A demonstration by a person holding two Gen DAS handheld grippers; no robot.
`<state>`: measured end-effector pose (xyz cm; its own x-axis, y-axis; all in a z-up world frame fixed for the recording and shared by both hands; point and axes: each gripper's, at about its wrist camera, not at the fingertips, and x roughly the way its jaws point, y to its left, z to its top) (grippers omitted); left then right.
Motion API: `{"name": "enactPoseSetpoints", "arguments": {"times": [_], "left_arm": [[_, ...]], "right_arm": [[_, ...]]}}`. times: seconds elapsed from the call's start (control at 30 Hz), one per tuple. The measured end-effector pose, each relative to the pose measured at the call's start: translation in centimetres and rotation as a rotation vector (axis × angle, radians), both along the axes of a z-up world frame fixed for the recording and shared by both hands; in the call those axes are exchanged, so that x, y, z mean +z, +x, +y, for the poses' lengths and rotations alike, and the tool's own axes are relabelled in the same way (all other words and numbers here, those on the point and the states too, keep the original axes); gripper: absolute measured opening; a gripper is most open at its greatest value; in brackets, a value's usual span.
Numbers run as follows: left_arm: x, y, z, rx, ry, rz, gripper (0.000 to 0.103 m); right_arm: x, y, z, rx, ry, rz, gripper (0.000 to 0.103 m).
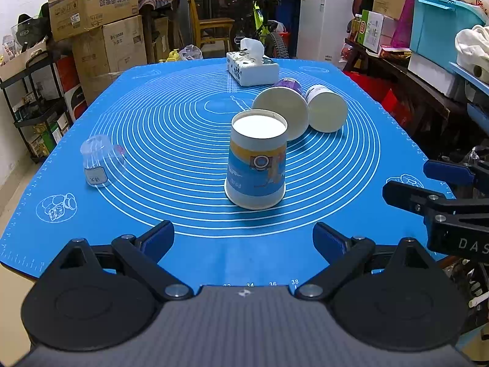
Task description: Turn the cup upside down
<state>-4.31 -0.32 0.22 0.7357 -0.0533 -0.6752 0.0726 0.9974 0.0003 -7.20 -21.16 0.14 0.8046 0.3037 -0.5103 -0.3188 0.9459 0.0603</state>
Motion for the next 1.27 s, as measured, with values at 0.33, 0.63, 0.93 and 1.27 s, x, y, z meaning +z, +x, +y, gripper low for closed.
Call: {"name": "enactPoseSetpoints", "arguments": {"times": [0.33,0.63,0.93,1.27], "left_arm": [[0.03,0.01,-0.06,-0.001,0.0,0.001,0.096],[0.11,0.01,-0.12,-0.001,0.001,0.001,0.096],[0.12,0.01,-0.14,0.0,0.001,0.0,0.096],[0.17,-0.08,-0.26,-0.003,0.006,-0.002,0.096]], "right_arm": [[0.06,0.04,-0.04,-0.002,0.002,-0.001,0.079],[0.03,0.05,-0.07,-0.003,0.002,-0.001,0.079],[0.03,0.03,-0.17,-0.002,0.003,-0.001,0.079],[-0.04,0.01,-0.29,-0.002,0.004,0.001,0.079]]}}
